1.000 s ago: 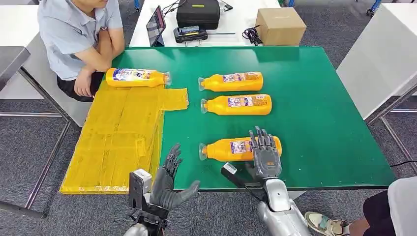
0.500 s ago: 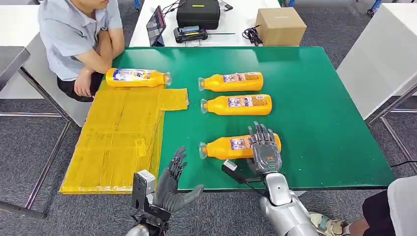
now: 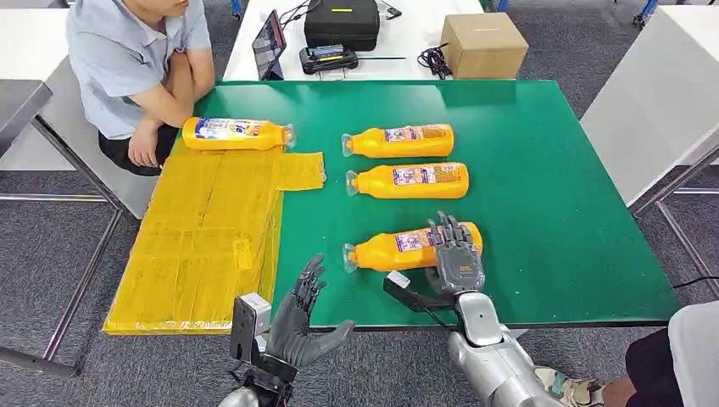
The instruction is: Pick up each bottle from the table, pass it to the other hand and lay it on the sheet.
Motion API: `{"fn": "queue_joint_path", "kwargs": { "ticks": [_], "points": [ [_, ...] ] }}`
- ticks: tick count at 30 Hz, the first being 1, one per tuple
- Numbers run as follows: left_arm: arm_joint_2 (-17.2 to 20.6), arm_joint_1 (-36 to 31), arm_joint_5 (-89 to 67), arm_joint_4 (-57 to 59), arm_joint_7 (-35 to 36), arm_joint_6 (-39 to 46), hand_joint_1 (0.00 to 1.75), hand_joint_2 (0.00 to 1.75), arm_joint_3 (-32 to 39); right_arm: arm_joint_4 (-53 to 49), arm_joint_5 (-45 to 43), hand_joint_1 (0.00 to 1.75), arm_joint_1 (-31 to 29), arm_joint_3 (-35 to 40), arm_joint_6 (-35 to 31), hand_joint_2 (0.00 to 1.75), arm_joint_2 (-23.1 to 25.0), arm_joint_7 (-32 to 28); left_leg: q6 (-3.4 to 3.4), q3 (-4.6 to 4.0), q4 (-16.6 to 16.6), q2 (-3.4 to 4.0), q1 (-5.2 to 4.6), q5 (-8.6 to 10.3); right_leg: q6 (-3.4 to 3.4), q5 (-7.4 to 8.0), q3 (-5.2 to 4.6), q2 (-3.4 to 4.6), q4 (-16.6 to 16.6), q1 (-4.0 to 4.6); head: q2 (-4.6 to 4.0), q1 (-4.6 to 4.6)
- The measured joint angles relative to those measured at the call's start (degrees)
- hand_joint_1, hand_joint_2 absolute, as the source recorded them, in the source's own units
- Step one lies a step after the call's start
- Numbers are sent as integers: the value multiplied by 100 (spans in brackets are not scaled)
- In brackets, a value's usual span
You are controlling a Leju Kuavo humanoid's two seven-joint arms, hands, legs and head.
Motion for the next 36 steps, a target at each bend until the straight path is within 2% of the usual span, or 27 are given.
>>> {"fn": "queue_joint_path", "kwargs": {
  "ticks": [10,15,16,17,20,31,36],
  "points": [
    [0,-1,0,0,0,0,0,175,0,30,-104,175,-22,2,76,175,-13,-67,0,2,0,0,0,0,0,0,1,0,0,0,0,-2],
    [0,-4,-39,0,0,-15,0,175,0,135,-933,175,-244,15,660,175,-142,-592,1,36,0,-1,0,0,0,0,33,-1,-2,0,0,0],
    [0,-6,-74,0,-2,-35,0,175,-2,133,-1358,175,-256,22,817,175,-177,-872,1,47,1,-1,0,0,0,0,42,0,-3,0,0,2],
    [0,-27,-151,0,-96,13,0,175,-7,105,-2249,175,-246,-22,1130,175,-232,-1406,3,69,0,1,0,-5,0,-1,62,1,-6,1,0,0],
    [0,-57,-199,0,-192,105,0,175,-4,30,-2835,175,-229,-131,1333,175,-251,-1792,3,79,0,9,0,-13,0,-1,67,4,-6,1,0,2],
    [-2,-112,-205,0,-216,107,0,175,-5,-101,-2970,175,-154,-262,1464,175,-251,-1888,1,103,-1,25,1,-16,-1,-1,84,11,-6,2,0,0],
    [-13,-144,-122,42,-350,341,0,175,2,-295,-3390,175,-47,-280,1475,175,-243,-2096,1,101,-1,25,1,-16,0,-1,87,11,-6,2,0,0]
  ]
}}
